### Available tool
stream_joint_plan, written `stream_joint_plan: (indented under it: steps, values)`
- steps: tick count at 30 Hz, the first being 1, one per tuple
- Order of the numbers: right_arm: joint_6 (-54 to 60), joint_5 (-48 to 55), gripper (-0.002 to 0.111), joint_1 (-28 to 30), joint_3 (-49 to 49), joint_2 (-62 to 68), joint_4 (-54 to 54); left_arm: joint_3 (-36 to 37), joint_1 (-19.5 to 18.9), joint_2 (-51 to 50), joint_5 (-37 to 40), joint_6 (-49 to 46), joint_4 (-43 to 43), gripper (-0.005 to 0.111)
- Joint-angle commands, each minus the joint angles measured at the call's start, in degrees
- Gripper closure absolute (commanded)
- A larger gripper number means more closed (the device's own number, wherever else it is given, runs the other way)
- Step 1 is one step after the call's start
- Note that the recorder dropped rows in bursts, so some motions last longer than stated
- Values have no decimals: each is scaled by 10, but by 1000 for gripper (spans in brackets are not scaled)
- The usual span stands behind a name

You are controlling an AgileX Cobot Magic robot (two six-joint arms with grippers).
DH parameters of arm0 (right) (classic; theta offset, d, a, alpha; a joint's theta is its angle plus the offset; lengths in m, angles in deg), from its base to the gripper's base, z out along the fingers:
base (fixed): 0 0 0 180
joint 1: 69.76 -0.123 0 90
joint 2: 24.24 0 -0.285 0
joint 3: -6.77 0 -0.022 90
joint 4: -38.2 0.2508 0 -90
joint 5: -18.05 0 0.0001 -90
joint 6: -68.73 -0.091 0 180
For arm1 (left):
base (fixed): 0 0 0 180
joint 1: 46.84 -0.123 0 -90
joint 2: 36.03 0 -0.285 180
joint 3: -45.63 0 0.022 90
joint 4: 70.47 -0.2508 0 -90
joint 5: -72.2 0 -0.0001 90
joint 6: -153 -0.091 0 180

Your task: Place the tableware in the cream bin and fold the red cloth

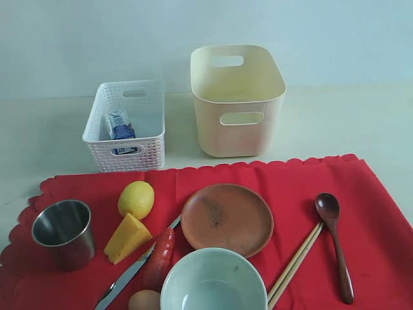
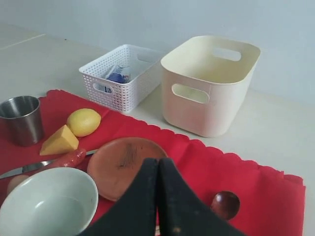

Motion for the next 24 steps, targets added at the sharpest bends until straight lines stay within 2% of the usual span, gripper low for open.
stream_joint_plan:
  steps: [1, 13, 24]
  values:
    - [-1, -57, 108, 0, 18, -3, -3, -36, 4, -63, -6, 3, -2, 107]
    - [4, -39, 108, 0, 22, -3, -4, -36, 4, -87, -5, 3, -2, 107]
    - [4, -74, 108, 0, 62, -3, -7, -36, 4, -87, -22, 3, -2, 107]
